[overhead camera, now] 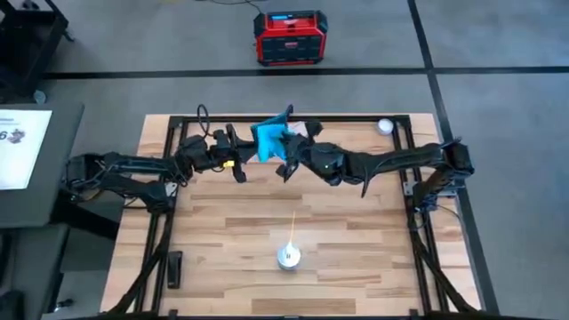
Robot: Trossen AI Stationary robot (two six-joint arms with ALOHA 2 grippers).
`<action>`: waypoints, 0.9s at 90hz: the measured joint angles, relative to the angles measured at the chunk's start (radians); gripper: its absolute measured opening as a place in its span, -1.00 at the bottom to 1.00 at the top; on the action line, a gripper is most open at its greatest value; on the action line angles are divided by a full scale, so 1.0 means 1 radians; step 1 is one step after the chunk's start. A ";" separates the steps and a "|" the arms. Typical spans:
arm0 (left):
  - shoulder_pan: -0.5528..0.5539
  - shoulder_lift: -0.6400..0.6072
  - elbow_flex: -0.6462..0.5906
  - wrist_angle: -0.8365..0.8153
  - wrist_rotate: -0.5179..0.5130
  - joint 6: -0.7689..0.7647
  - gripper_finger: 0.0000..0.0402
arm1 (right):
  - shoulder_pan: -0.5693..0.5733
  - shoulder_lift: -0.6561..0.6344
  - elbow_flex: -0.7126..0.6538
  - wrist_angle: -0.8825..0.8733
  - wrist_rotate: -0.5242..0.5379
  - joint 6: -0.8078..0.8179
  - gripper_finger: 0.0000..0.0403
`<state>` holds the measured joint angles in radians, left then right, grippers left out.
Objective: Apply microfiber cloth
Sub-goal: Wipe the back of the tablet with a blue microfiber cloth
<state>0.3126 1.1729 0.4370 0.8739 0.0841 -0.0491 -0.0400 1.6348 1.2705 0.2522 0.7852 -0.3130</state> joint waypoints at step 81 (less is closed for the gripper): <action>-0.002 -0.345 -0.193 -0.199 -0.002 0.059 -0.99 | -0.046 -0.520 -0.501 -0.250 -0.199 0.348 -1.00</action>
<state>0.3109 0.8284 0.2442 0.6745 0.0820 0.0101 -0.0860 1.1148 0.7695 0.0021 0.5862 0.0349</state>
